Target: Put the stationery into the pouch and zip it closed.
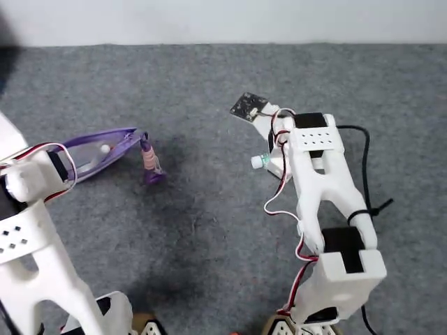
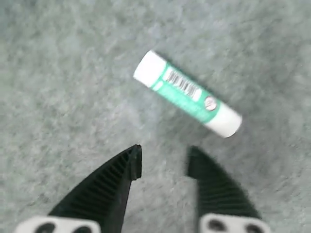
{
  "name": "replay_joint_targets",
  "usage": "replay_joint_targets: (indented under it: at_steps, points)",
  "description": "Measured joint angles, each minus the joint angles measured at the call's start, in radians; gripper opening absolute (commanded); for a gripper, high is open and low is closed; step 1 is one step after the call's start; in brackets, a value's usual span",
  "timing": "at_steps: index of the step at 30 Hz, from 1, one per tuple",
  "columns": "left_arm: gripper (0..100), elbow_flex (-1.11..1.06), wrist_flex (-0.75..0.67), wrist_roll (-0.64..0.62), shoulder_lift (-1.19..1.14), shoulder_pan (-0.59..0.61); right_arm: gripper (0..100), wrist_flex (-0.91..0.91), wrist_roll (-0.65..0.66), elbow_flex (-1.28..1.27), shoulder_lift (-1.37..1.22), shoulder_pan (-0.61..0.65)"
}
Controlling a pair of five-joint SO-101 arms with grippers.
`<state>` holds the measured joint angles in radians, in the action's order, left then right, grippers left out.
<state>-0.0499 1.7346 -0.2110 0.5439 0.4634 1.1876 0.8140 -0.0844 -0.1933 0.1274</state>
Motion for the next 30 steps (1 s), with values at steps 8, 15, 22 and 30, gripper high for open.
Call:
replay_joint_targets:
  at_steps: [8,15,22,30]
  points:
    - [1,0.000,0.000,0.000,0.000,0.000,41.1,-0.034,0.103,0.000,0.000,0.035]
    - [1,0.000,0.000,0.000,0.000,0.000,41.0,-0.146,0.247,0.006,-0.118,0.044]
    - [1,0.000,0.000,0.000,0.000,0.000,40.1,-0.195,0.285,0.097,-0.278,0.072]
    - [1,0.000,0.000,0.000,0.000,0.000,6.9,-0.114,0.288,0.313,-0.456,0.078]
